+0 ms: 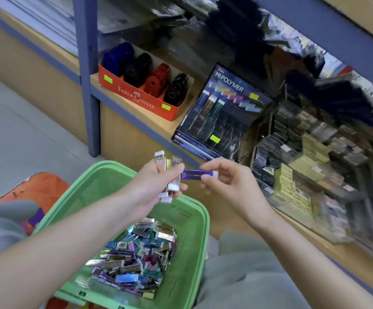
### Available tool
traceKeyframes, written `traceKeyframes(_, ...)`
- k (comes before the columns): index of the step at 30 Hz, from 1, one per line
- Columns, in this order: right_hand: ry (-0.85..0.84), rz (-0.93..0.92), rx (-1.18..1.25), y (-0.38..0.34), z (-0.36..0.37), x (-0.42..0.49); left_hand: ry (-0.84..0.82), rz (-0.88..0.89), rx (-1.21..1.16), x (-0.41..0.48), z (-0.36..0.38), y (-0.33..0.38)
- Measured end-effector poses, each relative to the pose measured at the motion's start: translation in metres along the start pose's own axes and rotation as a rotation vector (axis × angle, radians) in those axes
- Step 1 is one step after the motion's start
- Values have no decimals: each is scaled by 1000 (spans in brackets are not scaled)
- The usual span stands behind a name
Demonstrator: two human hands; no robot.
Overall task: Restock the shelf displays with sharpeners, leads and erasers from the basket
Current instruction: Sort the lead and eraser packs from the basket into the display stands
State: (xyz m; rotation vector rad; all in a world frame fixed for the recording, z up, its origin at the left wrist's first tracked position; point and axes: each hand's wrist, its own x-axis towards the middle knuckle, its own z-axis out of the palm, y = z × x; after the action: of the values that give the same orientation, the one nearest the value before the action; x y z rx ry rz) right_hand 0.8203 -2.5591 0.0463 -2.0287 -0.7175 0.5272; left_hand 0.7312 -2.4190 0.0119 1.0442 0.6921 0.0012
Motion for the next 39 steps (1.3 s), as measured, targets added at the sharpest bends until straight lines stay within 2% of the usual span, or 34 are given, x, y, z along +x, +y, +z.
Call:
traceKeyframes(3, 40, 57, 94, 1, -8, 1, -23, 78, 46, 4, 9, 4)
traceKeyframes(7, 281, 14, 104, -10, -31, 25, -40, 140, 53, 12, 16, 13)
traceKeyframes(10, 410, -13, 66, -11, -46, 64, -47, 138, 41, 19, 15, 20)
traceKeyframes(14, 477, -56, -1, -14, -49, 120, -32, 96, -30, 25, 10, 26)
traceKeyframes(17, 489, -120, -163, -18, -48, 152, -28, 106, -44, 27, 7, 31)
traceKeyframes(19, 486, -148, -369, -18, -52, 165, -27, 120, -40, 29, 5, 34)
traceKeyframes(21, 497, -137, -589, -14, -61, 172, -23, 130, -27, 31, 3, 35)
traceKeyframes(23, 510, -106, -707, -8, -71, 176, -22, 131, -7, 32, 2, 36)
traceKeyframes(26, 497, -75, -747, -1, -80, 177, -16, 120, 5, 34, 0, 36)
traceKeyframes(33, 379, -165, -614, 8, -75, 181, -10, 91, -6, 34, -1, 34)
traceKeyframes(39, 301, -184, -757, 16, -72, 180, 5, 81, 1, 35, -1, 34)
